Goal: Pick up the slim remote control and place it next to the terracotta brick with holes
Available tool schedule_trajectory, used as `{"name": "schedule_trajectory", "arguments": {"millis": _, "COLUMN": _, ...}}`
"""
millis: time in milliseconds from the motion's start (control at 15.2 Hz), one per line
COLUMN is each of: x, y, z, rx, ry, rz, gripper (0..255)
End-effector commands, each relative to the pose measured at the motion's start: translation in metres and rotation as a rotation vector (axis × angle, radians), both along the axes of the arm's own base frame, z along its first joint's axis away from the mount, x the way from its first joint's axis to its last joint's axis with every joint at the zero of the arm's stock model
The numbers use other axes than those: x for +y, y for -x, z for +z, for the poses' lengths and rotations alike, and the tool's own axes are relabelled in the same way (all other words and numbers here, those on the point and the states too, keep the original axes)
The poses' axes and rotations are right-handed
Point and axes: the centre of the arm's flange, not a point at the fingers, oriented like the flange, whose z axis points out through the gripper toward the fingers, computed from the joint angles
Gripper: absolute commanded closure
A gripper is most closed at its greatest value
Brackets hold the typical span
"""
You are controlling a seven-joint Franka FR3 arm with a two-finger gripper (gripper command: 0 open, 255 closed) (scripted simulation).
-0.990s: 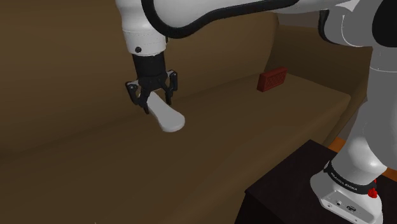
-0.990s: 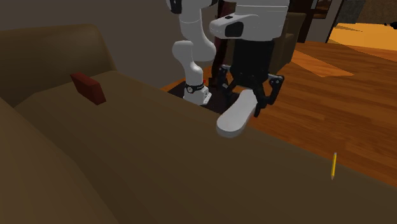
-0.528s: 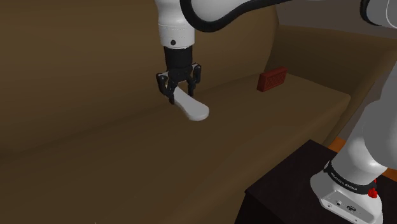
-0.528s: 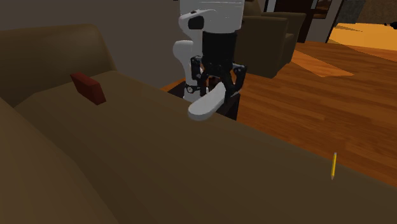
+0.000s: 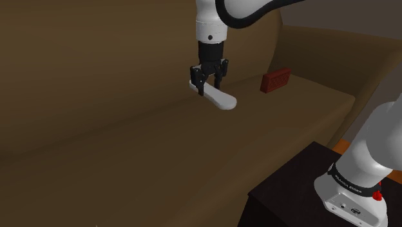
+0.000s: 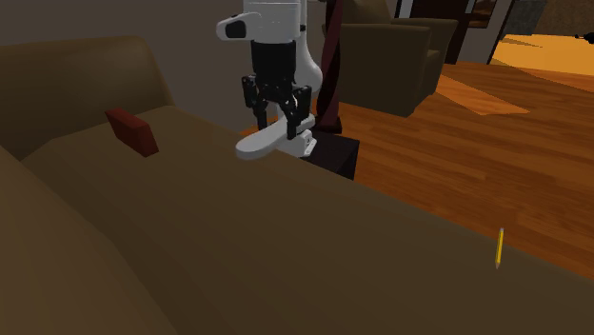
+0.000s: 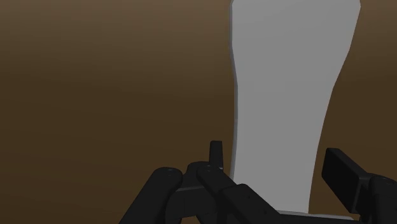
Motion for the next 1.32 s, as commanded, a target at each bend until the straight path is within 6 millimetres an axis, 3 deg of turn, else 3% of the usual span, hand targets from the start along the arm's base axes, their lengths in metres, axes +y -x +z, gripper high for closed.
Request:
{"name": "schedule_trajectory", "arguments": {"millis": 0, "x": -0.024, "y": 0.003, "z": 0.000, "rx": -0.001, "ry": -0.001, "rz": 0.002, "gripper": 255}}
{"name": "schedule_trajectory", "arguments": {"millis": 1254, "x": -0.273, "y": 0.038, "z": 0.001, "rx": -0.001, "ry": -0.001, "rz": 0.002, "gripper": 255}}
